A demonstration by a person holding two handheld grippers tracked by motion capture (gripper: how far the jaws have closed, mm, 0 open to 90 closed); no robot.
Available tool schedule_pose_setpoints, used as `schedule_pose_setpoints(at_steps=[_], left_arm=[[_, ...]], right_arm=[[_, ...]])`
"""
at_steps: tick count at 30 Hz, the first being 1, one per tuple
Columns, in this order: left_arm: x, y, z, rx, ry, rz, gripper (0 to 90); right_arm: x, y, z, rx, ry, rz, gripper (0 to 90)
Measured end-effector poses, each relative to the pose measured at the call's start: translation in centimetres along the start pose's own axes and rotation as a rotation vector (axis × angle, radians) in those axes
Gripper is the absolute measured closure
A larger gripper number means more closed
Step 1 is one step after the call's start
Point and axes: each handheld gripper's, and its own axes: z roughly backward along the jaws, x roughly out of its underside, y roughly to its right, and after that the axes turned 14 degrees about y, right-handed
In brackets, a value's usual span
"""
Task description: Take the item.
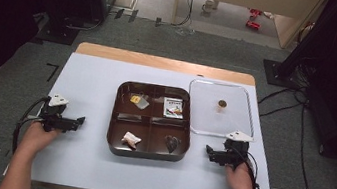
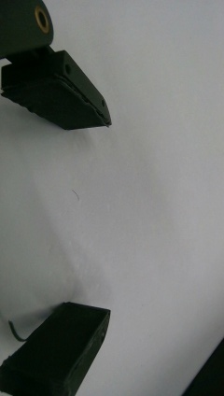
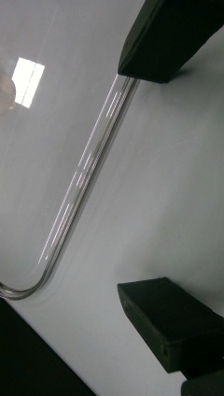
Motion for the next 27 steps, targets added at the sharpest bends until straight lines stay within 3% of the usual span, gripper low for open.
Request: schedule_pose_setpoints(at_steps=[27], left_arm=[[-0.06,-0.05,0.01,0.0,-0.002,0.009,7.8]], right_arm=[[0.0,0.01,-0.01,-0.002,-0.001,-0.006,0.0]])
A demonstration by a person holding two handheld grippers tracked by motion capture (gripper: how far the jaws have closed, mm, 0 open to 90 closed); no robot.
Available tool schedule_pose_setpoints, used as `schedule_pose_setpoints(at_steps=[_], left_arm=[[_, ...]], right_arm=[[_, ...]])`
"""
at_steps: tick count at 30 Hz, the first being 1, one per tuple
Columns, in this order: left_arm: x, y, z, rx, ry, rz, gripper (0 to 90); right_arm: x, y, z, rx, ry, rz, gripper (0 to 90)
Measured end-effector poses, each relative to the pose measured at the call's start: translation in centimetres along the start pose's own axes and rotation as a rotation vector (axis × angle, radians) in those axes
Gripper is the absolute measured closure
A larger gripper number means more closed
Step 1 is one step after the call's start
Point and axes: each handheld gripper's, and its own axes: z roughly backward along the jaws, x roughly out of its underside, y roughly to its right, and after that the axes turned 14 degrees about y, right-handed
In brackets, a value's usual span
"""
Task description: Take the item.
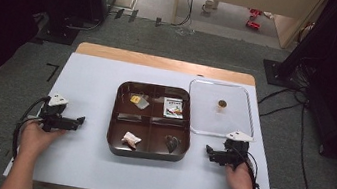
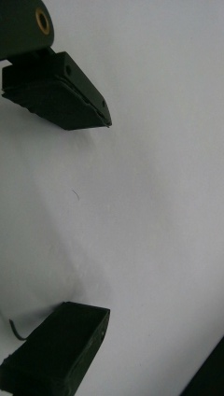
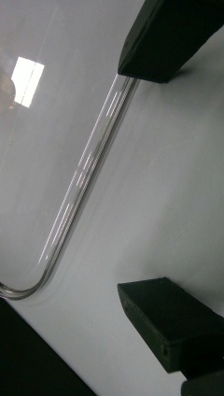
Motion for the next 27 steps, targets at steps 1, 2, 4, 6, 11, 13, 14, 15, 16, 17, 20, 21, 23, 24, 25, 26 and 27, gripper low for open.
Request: schedule_pose_setpoints(at_steps=[1,2,4,6,11,13,14,15,16,17,20,21,23,24,25,26,27], left_arm=[[-0.1,0.0,0.0,0.0,-0.003,0.001,8.0],[-0.1,0.0,0.0,0.0,-0.003,0.001,8.1],[-0.2,0.0,0.0,-0.002,-0.016,0.001,8.1],[-0.3,0.0,-0.1,-0.004,-0.018,0.001,8.3],[-0.5,0.1,0.0,-0.01,-0.027,0.005,10.8],[-0.7,-0.1,0.3,-0.018,-0.021,0.006,25.3],[-0.7,-0.1,0.3,-0.018,-0.021,0.006,30.9],[-0.9,-0.2,0.3,-0.019,-0.028,0.002,30.9],[-0.9,-0.4,0.3,-0.012,-0.035,0.009,30.4],[-0.9,-0.5,0.3,-0.009,-0.034,0.019,31.1],[-1.0,-0.5,0.3,-0.001,-0.034,0.021,31.6],[-1.0,-0.4,0.3,-0.003,-0.038,0.012,31.9],[-1.0,-0.3,0.2,-0.002,-0.041,-0.002,32.8],[-1.1,-0.3,0.2,-0.005,-0.043,0.005,33.6],[-1.1,-0.3,0.2,-0.005,-0.043,0.005,34.6],[-1.1,-0.3,0.2,-0.006,-0.046,0.007,35.6],[-1.2,-0.4,0.2,-0.008,-0.048,0.012,36.0]], right_arm=[[0.0,0.0,0.0,0.0,0.0,0.0,0.0],[0.0,0.0,0.0,0.0,0.0,0.0,0.0],[0.0,0.0,0.0,0.0,0.0,-0.001,0.0],[0.0,0.0,0.0,0.0,0.0,0.0,0.0],[0.0,0.0,0.0,-0.001,-0.001,-0.001,0.0],[0.0,0.0,0.0,0.0,0.0,-0.001,0.0],[0.0,0.0,0.0,0.0,0.0,-0.001,0.0],[0.0,0.0,0.0,0.0,-0.001,-0.003,0.0],[0.0,0.0,0.0,0.001,-0.001,-0.003,0.0],[0.0,0.0,0.0,0.001,-0.001,-0.002,0.0],[0.0,0.0,0.0,0.001,-0.001,-0.002,0.0],[0.0,0.0,0.0,0.001,-0.001,-0.002,0.0],[0.0,0.0,0.0,0.001,-0.001,-0.002,0.0],[0.0,0.0,0.0,0.001,-0.001,-0.002,0.0],[0.0,0.0,0.0,0.001,-0.001,-0.002,0.0],[0.0,0.0,0.0,0.001,-0.001,-0.002,0.0],[0.0,0.0,0.0,0.001,-0.001,-0.001,0.0]])
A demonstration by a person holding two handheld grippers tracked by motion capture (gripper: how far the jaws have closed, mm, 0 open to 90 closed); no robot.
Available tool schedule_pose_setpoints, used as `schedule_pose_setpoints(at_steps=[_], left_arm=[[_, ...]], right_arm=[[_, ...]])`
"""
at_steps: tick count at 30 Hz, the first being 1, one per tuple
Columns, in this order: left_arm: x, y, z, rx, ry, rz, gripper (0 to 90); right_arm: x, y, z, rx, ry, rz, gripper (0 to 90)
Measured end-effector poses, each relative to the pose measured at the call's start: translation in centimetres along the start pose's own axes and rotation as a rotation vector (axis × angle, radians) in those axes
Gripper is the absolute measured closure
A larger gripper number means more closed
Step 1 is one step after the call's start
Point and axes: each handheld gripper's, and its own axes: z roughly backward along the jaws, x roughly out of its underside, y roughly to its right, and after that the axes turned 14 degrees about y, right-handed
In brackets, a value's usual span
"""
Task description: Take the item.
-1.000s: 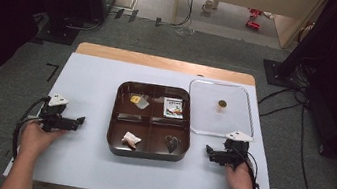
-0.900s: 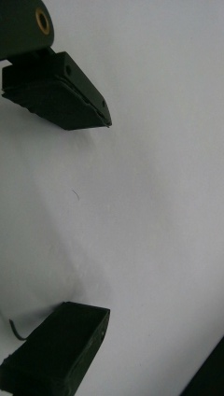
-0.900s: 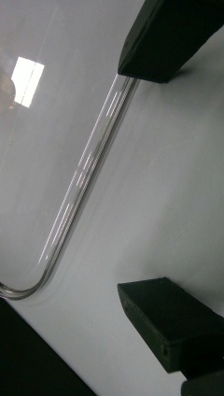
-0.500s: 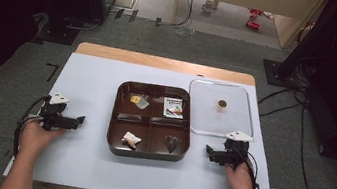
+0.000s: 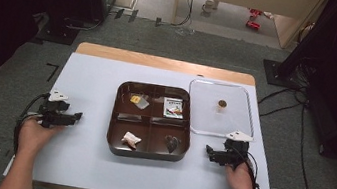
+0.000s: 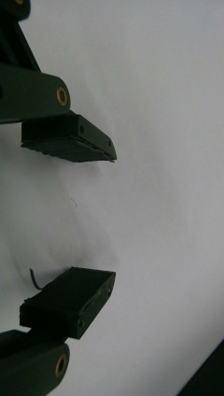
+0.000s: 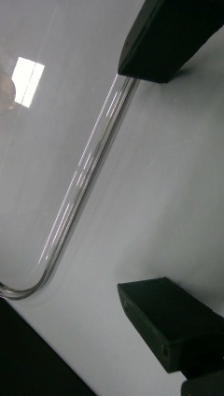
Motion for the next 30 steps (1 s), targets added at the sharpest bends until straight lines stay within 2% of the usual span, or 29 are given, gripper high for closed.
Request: schedule_pose_setpoints(at_steps=[2,5,13,18,20,24,26,30], left_arm=[[0.0,0.0,0.0,0.001,0.002,0.007,36.5],[-0.3,0.1,0.2,0.041,0.014,0.031,37.7],[-1.2,0.8,0.7,0.062,0.014,0.024,38.3],[-2.0,1.1,1.0,0.076,0.036,0.016,38.2],[-2.5,1.4,1.0,0.097,0.038,0.024,37.9],[-2.8,1.7,1.0,0.106,0.039,0.023,37.5],[-3.2,2.0,1.3,0.124,0.047,0.026,37.9],[-3.8,2.4,1.6,0.15,0.043,0.016,37.4]], right_arm=[[0.0,0.0,0.0,0.0,0.0,0.0,0.0],[0.0,0.0,0.0,0.0,0.0,0.0,0.0],[0.0,0.0,0.0,0.0,0.001,0.001,0.0],[0.0,0.0,0.0,0.0,-0.001,0.001,0.0],[0.0,0.0,0.0,0.0,-0.001,0.001,0.0],[0.0,0.0,0.0,0.0,-0.001,0.001,0.0],[0.0,0.0,0.0,0.001,-0.001,0.002,0.0],[0.0,0.0,0.0,0.001,0.0,0.002,0.0]])
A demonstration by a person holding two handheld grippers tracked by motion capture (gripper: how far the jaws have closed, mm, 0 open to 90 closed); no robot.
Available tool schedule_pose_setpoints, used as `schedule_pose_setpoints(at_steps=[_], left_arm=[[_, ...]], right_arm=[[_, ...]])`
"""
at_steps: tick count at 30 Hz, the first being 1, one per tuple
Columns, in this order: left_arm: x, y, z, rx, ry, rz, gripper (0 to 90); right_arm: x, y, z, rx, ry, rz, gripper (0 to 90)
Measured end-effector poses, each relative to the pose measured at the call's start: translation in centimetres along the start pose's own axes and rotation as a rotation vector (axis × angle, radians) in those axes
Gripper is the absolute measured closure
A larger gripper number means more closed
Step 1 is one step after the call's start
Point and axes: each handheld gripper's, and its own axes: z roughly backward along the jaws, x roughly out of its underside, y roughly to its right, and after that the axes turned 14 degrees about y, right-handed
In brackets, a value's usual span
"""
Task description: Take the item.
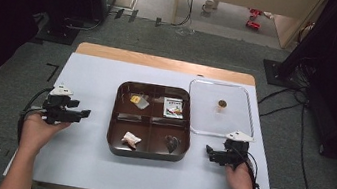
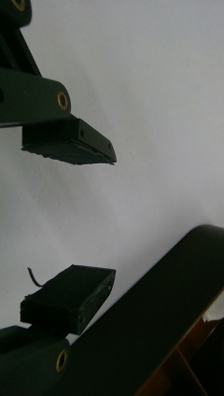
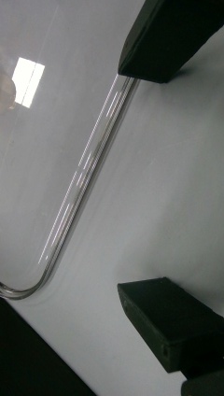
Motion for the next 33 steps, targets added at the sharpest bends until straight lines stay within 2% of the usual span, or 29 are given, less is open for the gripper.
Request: schedule_pose_setpoints(at_steps=[5,11,15,21,33], left_arm=[[-0.4,0.4,0.1,0.036,0.005,0.008,38.2],[-1.3,1.6,-0.3,0.076,0.009,-0.019,38.6],[-2.0,3.0,-0.6,0.117,0.0,-0.056,39.1],[-2.5,4.5,-0.9,0.142,0.005,-0.071,39.1],[-3.2,6.3,-1.5,0.192,0.012,-0.102,39.7]], right_arm=[[0.0,0.0,0.0,0.001,0.001,0.003,0.0],[0.0,0.0,0.0,0.002,0.001,0.003,0.0],[0.0,-0.1,0.0,0.003,0.002,0.005,0.0],[0.0,-0.1,0.0,0.003,0.002,0.005,0.0],[0.0,-0.1,0.0,0.004,0.003,0.006,0.0]])
